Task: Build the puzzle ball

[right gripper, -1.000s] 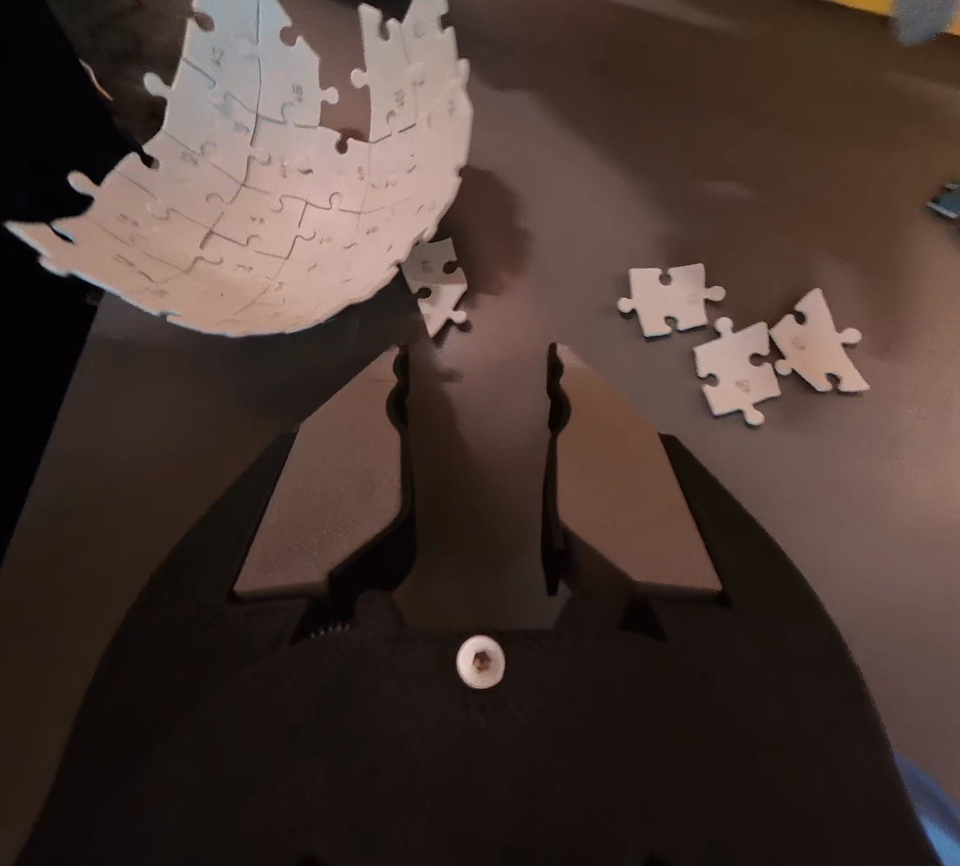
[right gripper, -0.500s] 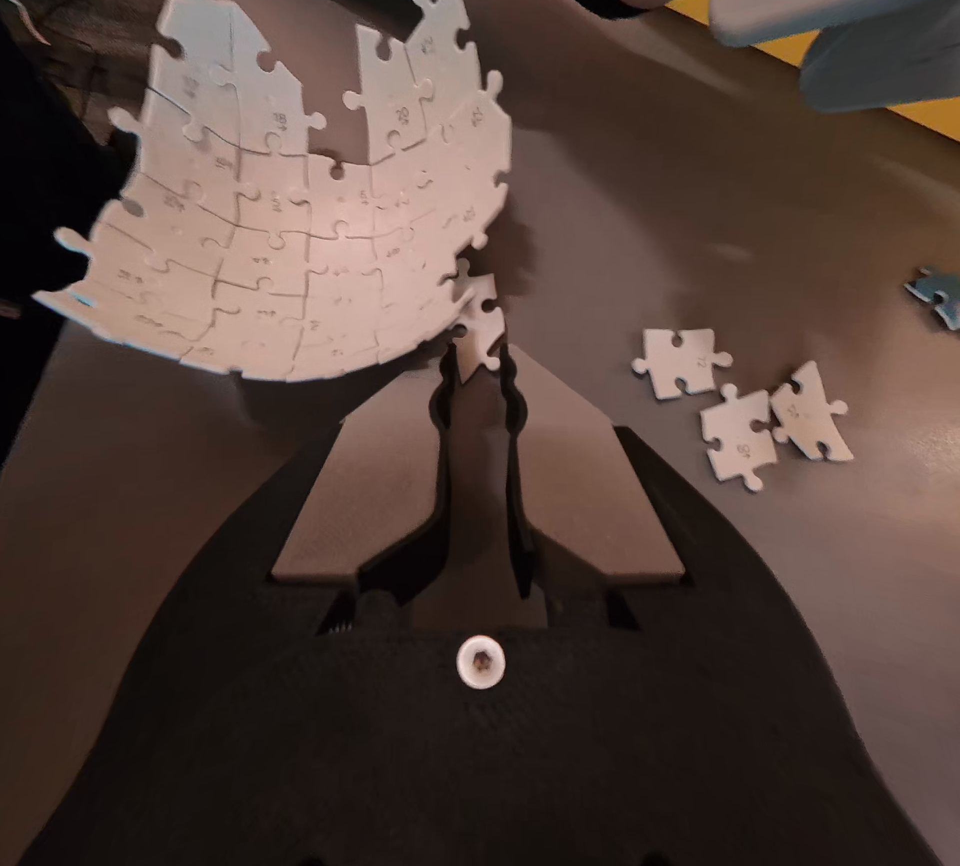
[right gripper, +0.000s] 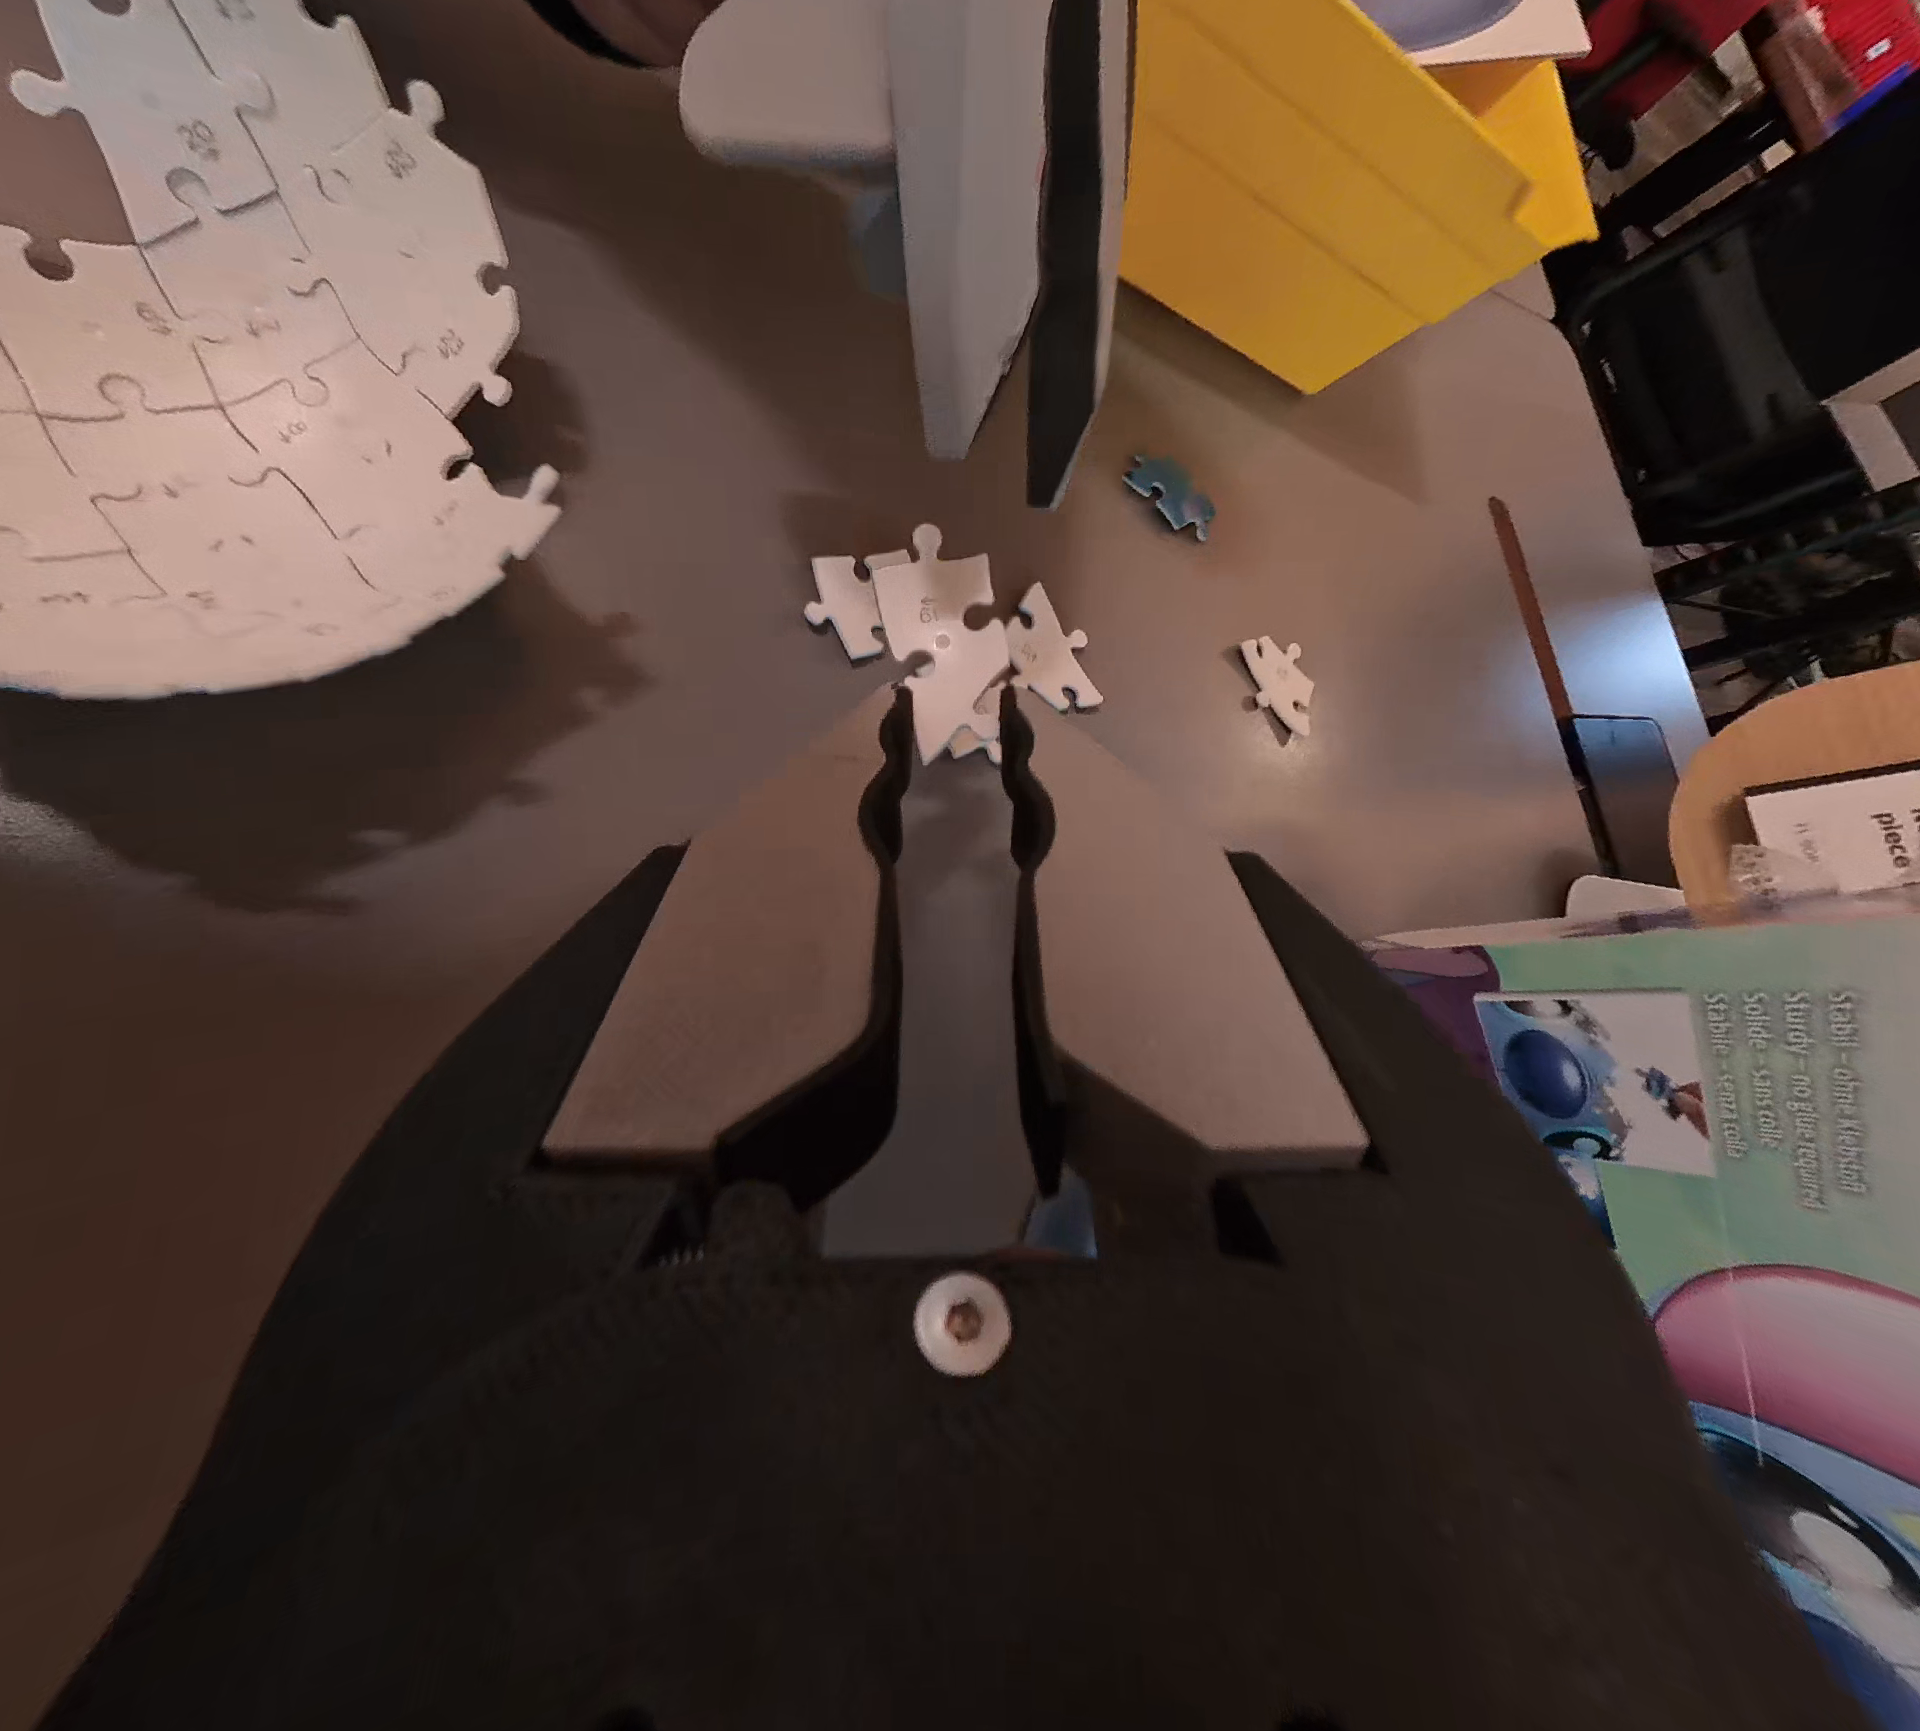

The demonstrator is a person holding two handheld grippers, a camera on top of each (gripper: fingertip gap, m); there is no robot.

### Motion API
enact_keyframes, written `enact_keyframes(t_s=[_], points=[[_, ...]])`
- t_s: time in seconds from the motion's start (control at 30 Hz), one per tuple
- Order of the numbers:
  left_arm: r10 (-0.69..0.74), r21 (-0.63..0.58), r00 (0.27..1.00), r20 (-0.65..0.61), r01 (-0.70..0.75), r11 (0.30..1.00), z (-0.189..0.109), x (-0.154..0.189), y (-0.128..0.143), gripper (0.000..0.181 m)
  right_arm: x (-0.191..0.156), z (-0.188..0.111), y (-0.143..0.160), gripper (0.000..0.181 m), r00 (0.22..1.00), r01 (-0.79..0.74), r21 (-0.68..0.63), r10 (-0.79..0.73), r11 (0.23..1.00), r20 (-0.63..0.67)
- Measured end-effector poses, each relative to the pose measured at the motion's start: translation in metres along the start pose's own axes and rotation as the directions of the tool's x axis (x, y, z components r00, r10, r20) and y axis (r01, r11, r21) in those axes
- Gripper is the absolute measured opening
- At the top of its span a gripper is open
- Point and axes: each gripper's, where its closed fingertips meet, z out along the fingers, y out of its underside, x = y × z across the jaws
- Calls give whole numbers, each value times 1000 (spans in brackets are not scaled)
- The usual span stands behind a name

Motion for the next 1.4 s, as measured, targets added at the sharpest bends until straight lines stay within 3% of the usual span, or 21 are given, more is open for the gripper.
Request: enact_keyframes(t_s=[0.2,0.3,0.67,0.87,1.0,1.17,1.27,1.37,1.4], points=[[0,-52,999,-37,-2,999,8,6,10,40,-6,-2,-13,13,1000,-1,49,1,999,1],[-11,-62,995,-97,5,998,11,15,13,5,-6,-3,-19,13,1000,-8,81,9,997,-2],[-42,-23,989,-145,39,999,7,24,7,0,1,-10,-34,4,987,-161,207,154,965,52],[-33,-4,995,-95,33,999,8,15,5,0,15,-5,-24,25,943,-331,193,320,924,88],[-1,72,998,-59,5,997,0,10,-8,0,24,-8,-15,34,851,-520,188,487,833,195],[14,120,997,-71,-6,993,-8,13,-16,0,10,-13,-32,33,656,-721,186,572,667,492],[24,96,996,-84,-16,995,-4,17,-12,0,9,-16,-45,20,536,-811,180,582,557,611],[29,80,994,-107,-21,997,1,23,-9,0,6,-14,-48,11,450,-858,144,587,492,674],[27,80,992,-125,-17,997,2,27,-9,0,7,-13,-46,1,434,-866,135,592,481,679]])
